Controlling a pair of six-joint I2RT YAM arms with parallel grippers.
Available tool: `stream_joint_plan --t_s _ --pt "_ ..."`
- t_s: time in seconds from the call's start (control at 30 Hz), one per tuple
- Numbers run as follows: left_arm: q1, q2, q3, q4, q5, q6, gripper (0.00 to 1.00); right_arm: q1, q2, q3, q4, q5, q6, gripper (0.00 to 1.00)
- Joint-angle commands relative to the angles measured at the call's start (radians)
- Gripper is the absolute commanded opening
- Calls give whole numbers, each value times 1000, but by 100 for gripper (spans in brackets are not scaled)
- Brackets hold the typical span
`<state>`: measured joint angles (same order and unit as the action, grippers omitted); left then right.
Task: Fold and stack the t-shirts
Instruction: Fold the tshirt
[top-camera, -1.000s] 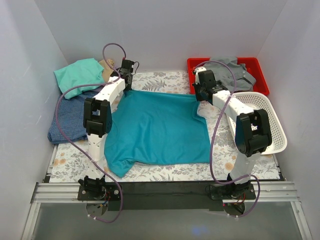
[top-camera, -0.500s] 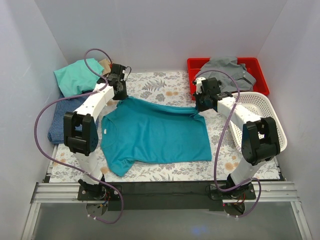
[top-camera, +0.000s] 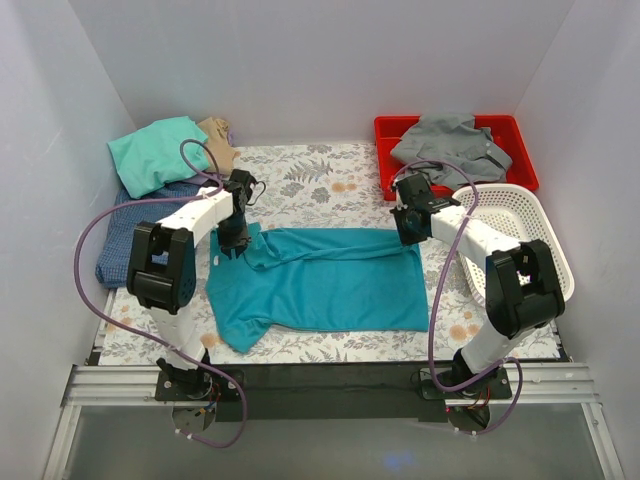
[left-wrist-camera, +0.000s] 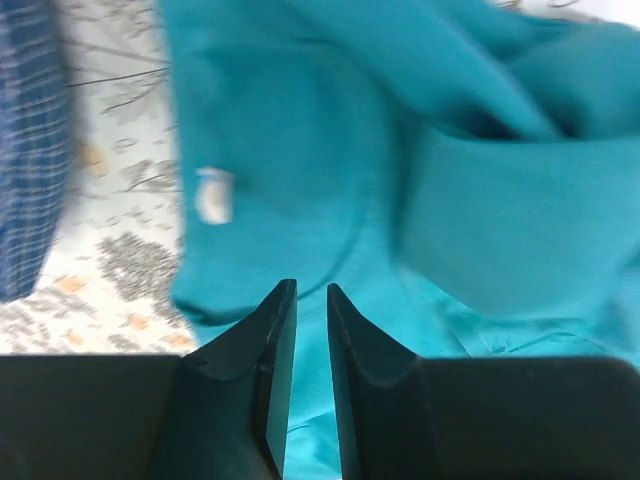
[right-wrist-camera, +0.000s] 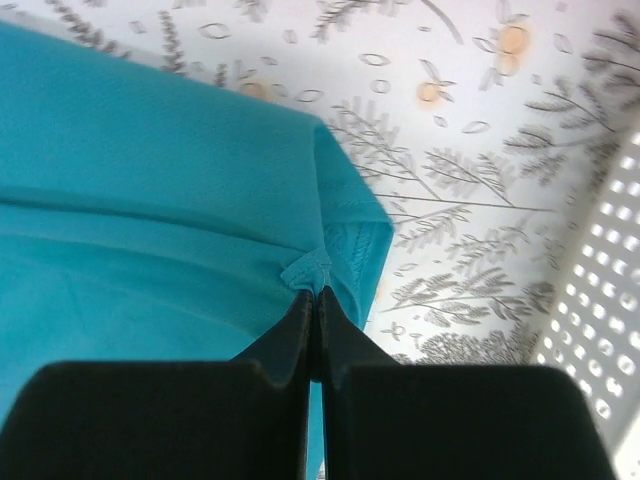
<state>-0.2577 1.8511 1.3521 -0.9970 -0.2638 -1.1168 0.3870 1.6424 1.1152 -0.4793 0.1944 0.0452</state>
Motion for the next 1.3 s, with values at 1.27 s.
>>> stream_joint_plan --t_s 1.27 --pt "3 69 182 321 313 118 34 -11 -50 31 53 -116 85 41"
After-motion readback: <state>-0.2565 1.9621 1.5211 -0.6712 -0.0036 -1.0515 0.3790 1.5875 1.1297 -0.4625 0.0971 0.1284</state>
